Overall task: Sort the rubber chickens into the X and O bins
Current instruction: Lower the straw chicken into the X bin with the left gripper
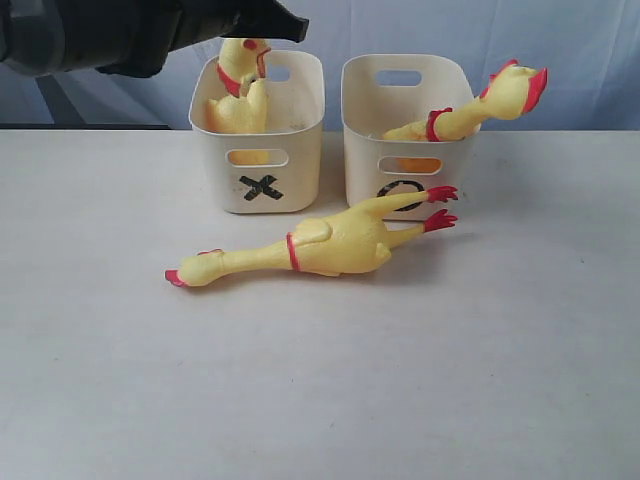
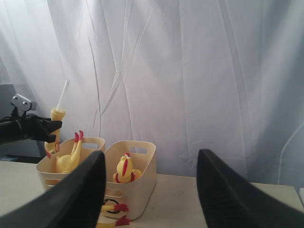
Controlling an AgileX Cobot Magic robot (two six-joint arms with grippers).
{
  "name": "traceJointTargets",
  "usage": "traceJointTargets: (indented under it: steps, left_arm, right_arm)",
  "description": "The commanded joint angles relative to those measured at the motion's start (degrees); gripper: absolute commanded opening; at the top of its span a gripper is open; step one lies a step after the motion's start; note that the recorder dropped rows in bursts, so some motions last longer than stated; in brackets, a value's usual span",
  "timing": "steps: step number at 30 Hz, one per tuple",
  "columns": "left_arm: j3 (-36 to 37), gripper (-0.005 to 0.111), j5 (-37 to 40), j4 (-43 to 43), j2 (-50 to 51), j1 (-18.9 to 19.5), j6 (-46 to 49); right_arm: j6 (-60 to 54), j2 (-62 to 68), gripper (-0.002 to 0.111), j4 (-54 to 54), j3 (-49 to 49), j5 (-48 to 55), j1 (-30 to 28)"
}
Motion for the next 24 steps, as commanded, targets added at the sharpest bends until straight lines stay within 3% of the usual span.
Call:
traceJointTargets:
  steps: [1,16,24]
  left_arm:
    - [-2.07,0.013,1.01,0.19,2.62,0.01,-0.23]
    - [-1.96,0.015,8.79,-1.35,6.38,3.07,-0.23]
    - [-1.96,0.041,10.84,-1.35,6.96,4.43,-0.23]
  right_arm:
    - [0.13,-0.17,0.054,0.02,0.05,-0.06,-0.01]
    - [0.13,-0.17,0.054,0.13,0.05,-0.06,-0.01]
    - [0.13,-0.17,0.054,0.13,0.05,-0.06,-0.01]
